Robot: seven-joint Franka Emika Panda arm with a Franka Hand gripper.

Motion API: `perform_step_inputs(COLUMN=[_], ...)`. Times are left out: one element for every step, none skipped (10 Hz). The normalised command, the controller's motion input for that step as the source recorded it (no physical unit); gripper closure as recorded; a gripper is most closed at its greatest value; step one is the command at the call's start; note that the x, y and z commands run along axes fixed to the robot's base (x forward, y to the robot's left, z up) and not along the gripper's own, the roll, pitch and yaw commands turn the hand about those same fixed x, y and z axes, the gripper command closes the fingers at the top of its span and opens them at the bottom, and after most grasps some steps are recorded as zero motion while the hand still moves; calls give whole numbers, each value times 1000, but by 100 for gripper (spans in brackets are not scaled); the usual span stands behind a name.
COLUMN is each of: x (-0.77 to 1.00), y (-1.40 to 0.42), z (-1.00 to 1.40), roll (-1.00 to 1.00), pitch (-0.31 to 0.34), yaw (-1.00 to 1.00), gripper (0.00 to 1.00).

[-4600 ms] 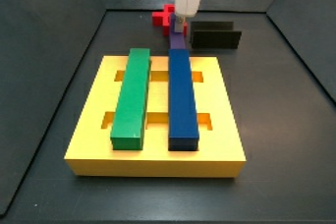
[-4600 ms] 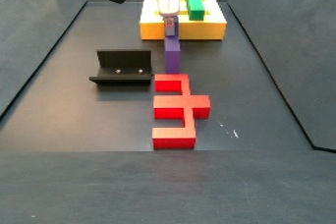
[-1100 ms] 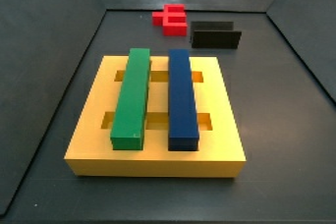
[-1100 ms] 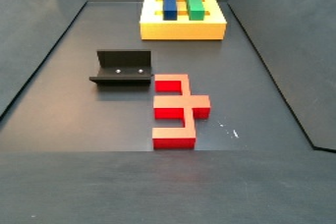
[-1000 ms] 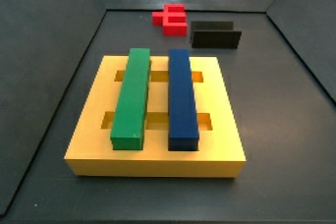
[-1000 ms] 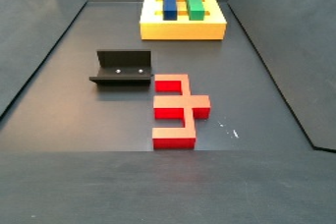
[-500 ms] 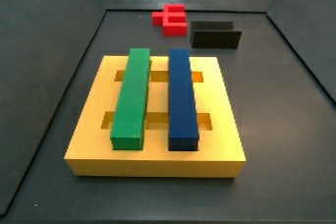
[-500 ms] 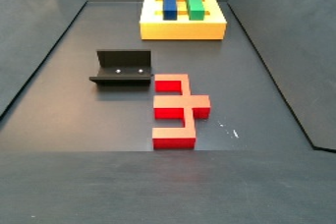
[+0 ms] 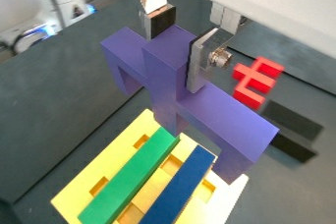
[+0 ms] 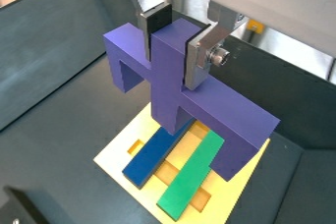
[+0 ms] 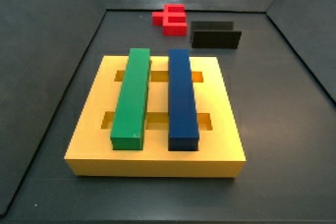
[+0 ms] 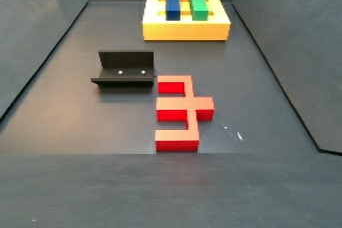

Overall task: Pick up the purple object. Move up. Move to above the board. Insert the purple object.
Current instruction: Move to above the board, then insert the purple object.

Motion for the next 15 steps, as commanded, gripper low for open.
perform_step_inputs(x=[58, 0, 0, 0, 0, 0, 0, 0, 91, 94, 171, 129, 54, 0, 0], y=[-25, 0, 0, 0, 0, 0, 0, -29, -129, -469, -663, -640, -651, -583, -514], z=[35, -17, -86, -91, -89, -111, -189, -286, -426, -617, -657, -734, -820, -817, -646], roll=[40, 0, 0, 0, 0, 0, -9, 0, 19, 26, 0, 0, 0, 30, 126], pitch=[158, 0, -14, -11, -10, -11, -43, -27, -30, -124, -141, -160, -174, -189, -171], yaw=[283, 0, 0, -3, -6, 0, 0, -34, -9, 49, 194, 183, 166, 137, 106], gripper=[100, 100, 100, 100, 100, 100, 100, 100, 100, 100, 100, 100, 100, 100, 100])
